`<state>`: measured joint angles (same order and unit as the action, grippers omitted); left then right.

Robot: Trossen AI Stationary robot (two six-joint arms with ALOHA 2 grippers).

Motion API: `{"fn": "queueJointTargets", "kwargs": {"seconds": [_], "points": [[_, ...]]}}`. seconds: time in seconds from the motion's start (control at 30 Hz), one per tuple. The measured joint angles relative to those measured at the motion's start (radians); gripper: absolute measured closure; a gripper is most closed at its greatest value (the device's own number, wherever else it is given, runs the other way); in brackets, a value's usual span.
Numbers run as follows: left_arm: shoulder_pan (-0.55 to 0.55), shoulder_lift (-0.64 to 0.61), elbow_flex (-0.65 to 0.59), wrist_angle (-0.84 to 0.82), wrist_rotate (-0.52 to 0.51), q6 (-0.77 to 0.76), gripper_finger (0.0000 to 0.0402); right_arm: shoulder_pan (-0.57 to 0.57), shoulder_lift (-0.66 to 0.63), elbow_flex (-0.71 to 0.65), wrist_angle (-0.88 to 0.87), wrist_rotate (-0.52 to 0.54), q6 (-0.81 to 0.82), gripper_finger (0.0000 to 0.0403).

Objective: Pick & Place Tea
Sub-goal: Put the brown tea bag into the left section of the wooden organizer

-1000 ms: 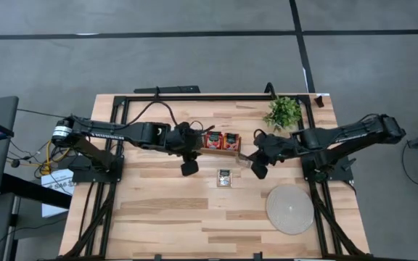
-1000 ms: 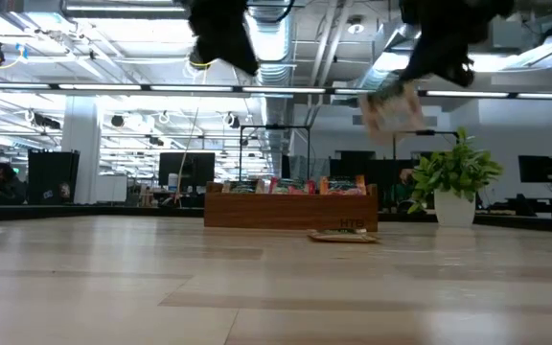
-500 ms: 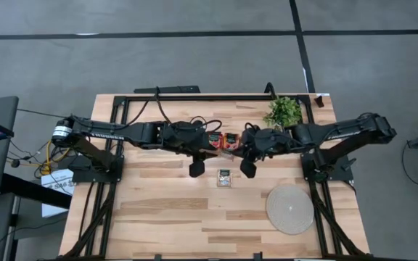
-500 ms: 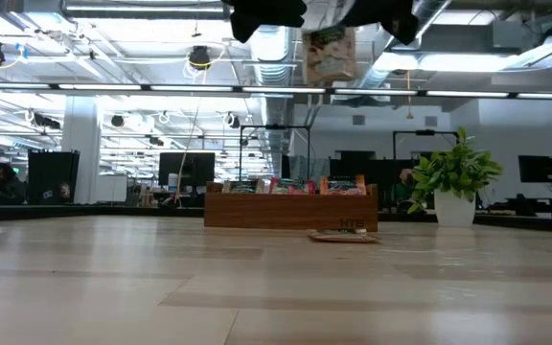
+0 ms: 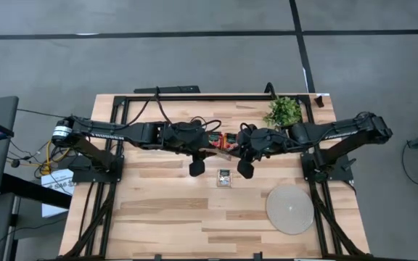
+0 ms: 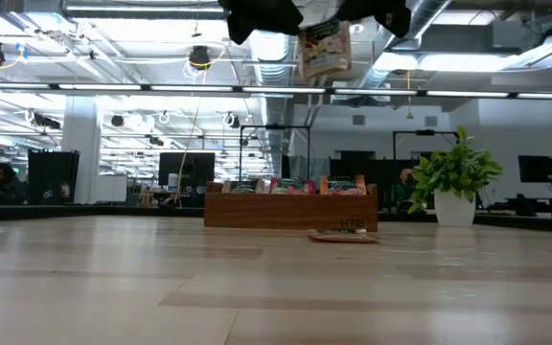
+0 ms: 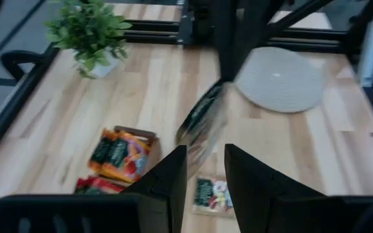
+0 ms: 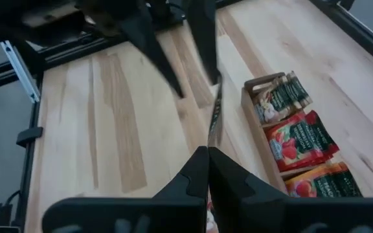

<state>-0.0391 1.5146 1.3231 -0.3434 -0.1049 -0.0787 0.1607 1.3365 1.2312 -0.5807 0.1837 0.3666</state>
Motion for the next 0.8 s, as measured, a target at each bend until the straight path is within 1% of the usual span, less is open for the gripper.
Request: {"fn": "queueJointTargets", "kwargs": {"seconds": [0.13, 0.27, 0.8], "points": [[0.000, 0.000, 0.000, -0.015, -0.057, 0.020, 0.0305, 0.009, 0.000, 0.000, -0.044, -0.002, 0.023, 0.0403], [0.001, 0.000, 0.000, -0.012, -0.064, 0.039, 0.0305, 0.016, 0.000, 0.000, -0.047, -0.002, 0.025, 0.0403], [0.001, 0.007, 0.000, 0.014, -0.020, 0.039, 0.0305, 0.014, 0.000, 0.000, -0.011, -0.002, 0.016, 0.0403]]}}
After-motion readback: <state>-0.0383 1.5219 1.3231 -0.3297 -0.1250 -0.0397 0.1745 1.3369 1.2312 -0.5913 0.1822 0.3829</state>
